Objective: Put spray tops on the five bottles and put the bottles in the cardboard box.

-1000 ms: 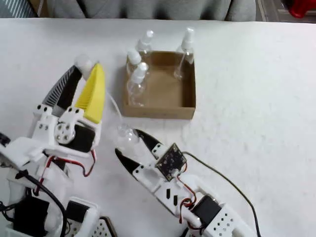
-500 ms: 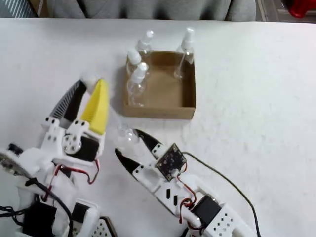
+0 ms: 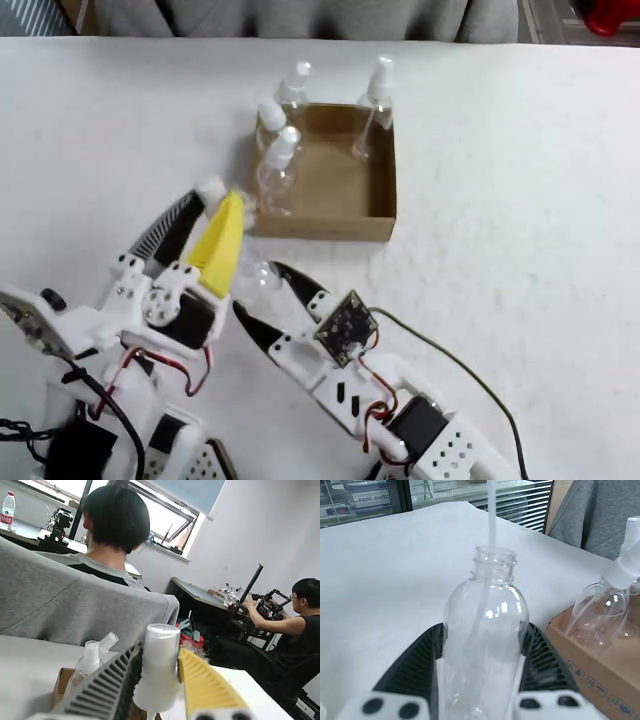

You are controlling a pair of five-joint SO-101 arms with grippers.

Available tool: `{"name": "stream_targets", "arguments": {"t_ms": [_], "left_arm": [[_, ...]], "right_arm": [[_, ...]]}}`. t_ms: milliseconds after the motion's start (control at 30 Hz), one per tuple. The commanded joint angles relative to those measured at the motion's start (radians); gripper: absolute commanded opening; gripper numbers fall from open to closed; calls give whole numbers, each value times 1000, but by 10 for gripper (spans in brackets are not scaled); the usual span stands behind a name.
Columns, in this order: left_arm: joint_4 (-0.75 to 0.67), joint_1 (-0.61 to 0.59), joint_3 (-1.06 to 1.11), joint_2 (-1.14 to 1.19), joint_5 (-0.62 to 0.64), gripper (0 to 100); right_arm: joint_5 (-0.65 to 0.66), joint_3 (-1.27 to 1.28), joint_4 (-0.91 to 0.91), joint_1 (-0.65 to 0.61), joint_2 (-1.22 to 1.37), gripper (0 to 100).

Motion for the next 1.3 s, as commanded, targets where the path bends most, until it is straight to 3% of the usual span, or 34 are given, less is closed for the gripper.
{"name": "stream_targets", "arguments": {"t_ms": [0, 200, 467, 900, 1167, 1267], "left_arm": [[20, 18, 11, 1, -46, 24], [26, 18, 61, 1, -63, 27], [86, 18, 58, 1, -57, 212], [107, -1, -71, -1, -63, 181], [176, -154, -222, -1, -63, 169], [180, -217, -207, -1, -64, 71]], "right_arm": [[11, 5, -5, -1, -13, 15], [11, 5, -5, 1, -13, 15], [11, 5, -4, 1, -13, 15], [11, 5, -2, 21, -13, 15], [3, -43, -5, 165, -13, 15], [-21, -60, -5, 205, -12, 15]]}}
